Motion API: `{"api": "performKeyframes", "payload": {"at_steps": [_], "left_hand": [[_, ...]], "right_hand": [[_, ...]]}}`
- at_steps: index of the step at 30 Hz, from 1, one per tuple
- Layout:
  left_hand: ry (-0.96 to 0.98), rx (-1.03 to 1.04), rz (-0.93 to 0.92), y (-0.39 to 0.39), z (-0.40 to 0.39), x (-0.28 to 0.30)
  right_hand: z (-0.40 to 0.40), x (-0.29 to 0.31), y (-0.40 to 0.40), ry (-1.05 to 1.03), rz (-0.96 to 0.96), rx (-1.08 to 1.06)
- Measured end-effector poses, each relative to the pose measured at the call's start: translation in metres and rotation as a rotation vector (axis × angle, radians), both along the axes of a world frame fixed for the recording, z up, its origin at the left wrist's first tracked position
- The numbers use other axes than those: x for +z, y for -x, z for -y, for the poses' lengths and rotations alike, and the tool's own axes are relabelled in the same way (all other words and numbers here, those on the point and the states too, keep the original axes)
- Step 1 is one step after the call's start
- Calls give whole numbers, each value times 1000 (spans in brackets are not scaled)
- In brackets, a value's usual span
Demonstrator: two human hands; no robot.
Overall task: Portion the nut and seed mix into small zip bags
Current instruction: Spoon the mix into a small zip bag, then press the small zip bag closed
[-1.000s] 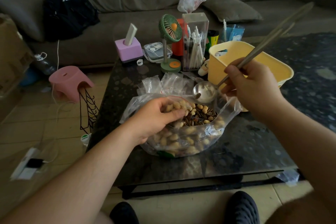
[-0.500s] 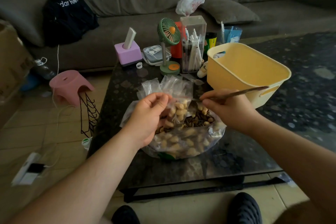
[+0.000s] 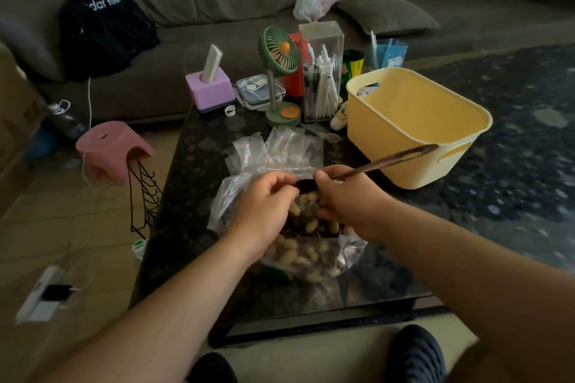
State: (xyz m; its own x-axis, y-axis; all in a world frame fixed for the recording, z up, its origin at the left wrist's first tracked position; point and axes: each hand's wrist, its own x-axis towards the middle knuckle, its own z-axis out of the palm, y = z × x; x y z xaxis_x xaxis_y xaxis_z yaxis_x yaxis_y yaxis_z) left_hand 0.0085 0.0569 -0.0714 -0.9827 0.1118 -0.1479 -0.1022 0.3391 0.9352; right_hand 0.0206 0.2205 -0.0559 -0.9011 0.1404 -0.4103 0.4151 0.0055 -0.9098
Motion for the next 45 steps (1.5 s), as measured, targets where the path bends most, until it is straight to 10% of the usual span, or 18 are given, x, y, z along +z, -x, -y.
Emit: {"api": "performKeyframes", "payload": {"at_steps": [8,20,26,33,39,45], "left_hand": [[469,-415,-230,-6,13,5],[-273,-93,87,7,24,3],[-320,-95,154,8,23,3],[-228,-90,167,8,14,-5],[-265,-74,94,11,7,-2],[-150,-176,-20,5,13,1]], "right_hand": [[0,23,-13,211,33,136],[-90,47,-10,201,-189,28],[-138,48,-25,464,-18,804],[-74,37,-29,-310,73,710],[-51,36,-11,-1099,-209,726],[-54,9,-4,-1258,-281,738]]}}
